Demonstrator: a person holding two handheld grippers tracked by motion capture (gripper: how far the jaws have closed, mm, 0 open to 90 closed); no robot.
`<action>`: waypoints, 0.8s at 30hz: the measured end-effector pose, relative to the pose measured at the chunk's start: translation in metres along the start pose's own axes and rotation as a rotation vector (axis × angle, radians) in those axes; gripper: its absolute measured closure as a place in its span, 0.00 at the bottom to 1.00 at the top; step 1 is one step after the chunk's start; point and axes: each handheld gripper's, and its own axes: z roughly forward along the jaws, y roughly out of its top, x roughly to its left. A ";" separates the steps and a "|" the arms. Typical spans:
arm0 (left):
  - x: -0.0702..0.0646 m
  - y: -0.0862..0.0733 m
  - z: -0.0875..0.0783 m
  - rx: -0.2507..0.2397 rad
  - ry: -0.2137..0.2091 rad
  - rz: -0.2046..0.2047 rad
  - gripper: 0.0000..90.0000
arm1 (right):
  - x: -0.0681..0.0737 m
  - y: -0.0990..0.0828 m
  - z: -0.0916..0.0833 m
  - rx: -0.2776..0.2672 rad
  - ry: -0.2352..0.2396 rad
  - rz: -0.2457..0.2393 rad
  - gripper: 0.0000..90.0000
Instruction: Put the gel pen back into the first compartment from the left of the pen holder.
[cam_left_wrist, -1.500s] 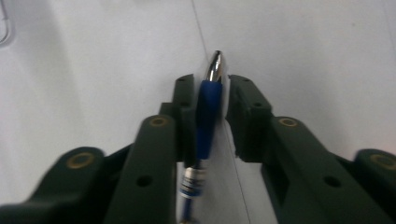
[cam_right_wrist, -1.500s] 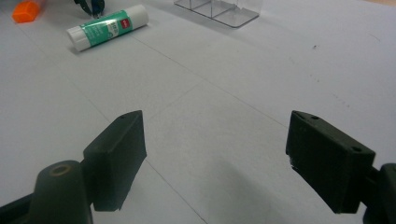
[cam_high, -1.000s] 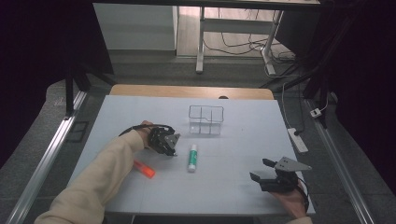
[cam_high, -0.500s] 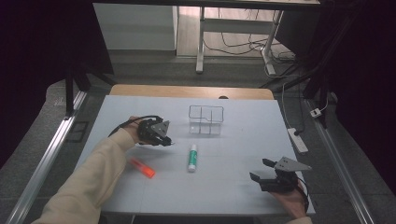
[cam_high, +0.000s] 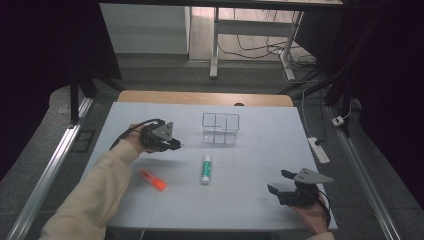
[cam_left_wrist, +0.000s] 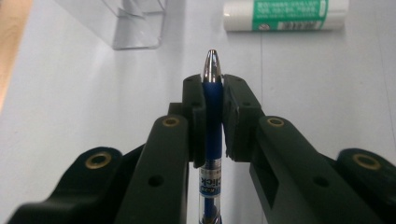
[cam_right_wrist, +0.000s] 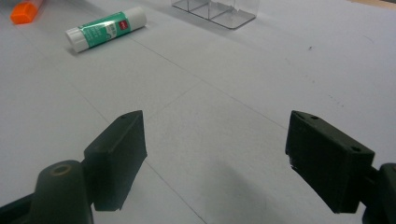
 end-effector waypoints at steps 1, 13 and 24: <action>-0.001 0.000 -0.002 -0.008 0.009 -0.005 0.88 | 0.000 0.000 0.000 -0.003 0.002 0.002 0.22; -0.006 0.001 -0.019 -0.089 0.068 -0.066 0.88 | -0.002 0.002 0.003 -0.002 0.002 -0.005 0.22; -0.011 0.005 -0.036 -0.199 0.098 -0.130 0.88 | -0.002 0.003 0.005 -0.009 0.009 -0.010 0.22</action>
